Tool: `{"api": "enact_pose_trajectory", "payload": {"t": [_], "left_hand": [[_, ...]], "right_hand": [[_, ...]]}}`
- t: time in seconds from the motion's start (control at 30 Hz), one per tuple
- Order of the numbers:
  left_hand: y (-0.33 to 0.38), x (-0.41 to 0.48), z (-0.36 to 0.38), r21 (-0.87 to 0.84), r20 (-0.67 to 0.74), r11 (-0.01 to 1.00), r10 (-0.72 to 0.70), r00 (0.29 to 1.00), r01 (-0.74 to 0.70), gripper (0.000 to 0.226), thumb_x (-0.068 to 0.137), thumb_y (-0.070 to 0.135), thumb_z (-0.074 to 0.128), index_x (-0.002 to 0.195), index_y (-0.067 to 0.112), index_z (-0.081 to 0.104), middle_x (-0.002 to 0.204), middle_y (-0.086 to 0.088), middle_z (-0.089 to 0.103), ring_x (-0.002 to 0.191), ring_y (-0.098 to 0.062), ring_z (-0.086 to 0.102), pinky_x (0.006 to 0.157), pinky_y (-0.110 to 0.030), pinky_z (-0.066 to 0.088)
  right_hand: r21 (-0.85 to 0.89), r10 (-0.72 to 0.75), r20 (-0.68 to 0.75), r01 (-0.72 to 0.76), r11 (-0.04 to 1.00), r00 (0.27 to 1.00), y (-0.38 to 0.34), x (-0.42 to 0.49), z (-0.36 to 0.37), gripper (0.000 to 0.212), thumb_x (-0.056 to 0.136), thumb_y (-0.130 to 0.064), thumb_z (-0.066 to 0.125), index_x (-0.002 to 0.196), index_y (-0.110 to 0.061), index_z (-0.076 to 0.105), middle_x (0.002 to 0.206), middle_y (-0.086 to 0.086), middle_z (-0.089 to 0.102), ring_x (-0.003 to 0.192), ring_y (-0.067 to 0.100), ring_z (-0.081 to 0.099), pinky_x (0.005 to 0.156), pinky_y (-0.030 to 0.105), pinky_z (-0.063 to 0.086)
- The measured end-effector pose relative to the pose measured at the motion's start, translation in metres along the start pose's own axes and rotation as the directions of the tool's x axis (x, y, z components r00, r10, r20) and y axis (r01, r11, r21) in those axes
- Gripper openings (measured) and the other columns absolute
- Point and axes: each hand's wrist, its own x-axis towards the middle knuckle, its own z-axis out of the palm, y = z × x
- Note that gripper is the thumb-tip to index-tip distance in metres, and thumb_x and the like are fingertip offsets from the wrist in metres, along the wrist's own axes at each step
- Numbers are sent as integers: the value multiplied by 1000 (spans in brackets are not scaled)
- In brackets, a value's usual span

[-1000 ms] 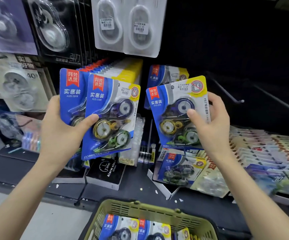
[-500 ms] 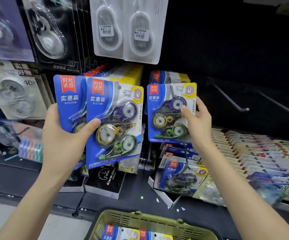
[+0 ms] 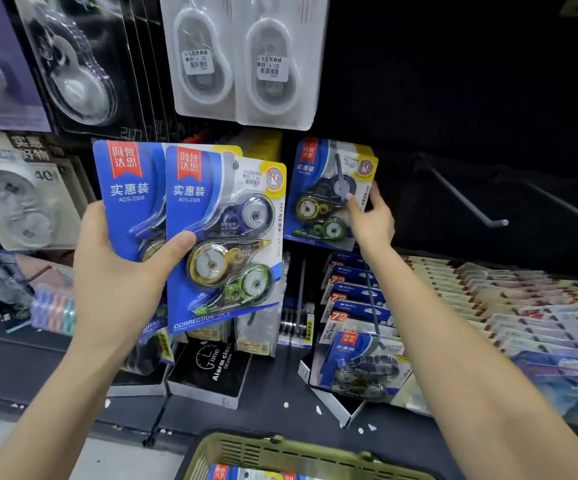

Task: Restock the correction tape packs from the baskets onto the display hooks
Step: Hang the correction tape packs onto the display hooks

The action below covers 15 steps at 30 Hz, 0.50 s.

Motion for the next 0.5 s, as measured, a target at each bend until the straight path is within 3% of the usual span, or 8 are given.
{"api": "enact_pose_trajectory", "payload": {"t": [0.07,0.13,0.23,0.3,0.4,0.5], "left_hand": [[0,-1,-1,-6,5,1000,2,1000,-2,45,74,21,82,90,51,52,110,15,67,101,-9,68,86,-55,55],[0,-3,-3,-21,24,1000,-8,1000,8,47,71,24,84,92,52,53,110,16,67,102,-8,68,88,-54,55],[0,-7,-4,-47,67,998,-37,997,40,47,65,28,86,93,48,54,106,18,69,100,-7,69,84,-49,57],[1,-12,-2,-84,107,994,-62,992,71,42,64,27,79,95,40,54,99,21,71,95,-3,69,77,-37,60],[2,-20,6,-152,187,980,-101,977,130,43,65,19,76,100,31,55,99,16,73,93,-6,71,67,-23,59],[-1,-22,10,-189,248,962,-146,958,196,50,62,16,77,106,27,55,104,11,74,96,-11,72,67,-22,57]], "right_hand": [[-110,5,-17,-7,994,1000,0,-11,-7,68,95,-52,53,154,-29,27,123,5,67,115,27,61,81,30,39],[-150,-4,-31,0,989,1000,-4,-33,-17,66,95,-55,51,151,-24,33,111,1,67,111,24,61,80,31,39],[81,-84,158,72,994,984,-16,-81,-31,40,93,-56,52,111,-23,64,91,-7,66,93,16,66,84,37,53],[260,-139,394,35,965,909,-30,-120,-41,36,88,-57,54,95,-24,66,91,-2,71,83,12,67,79,35,56],[362,-204,525,1,932,826,-42,-155,-46,33,82,-48,65,102,-22,65,98,-6,74,91,6,69,79,25,56],[449,-198,444,-26,893,874,-45,-165,-50,24,87,-20,73,108,-17,63,100,-6,75,92,5,70,75,21,55]]}}
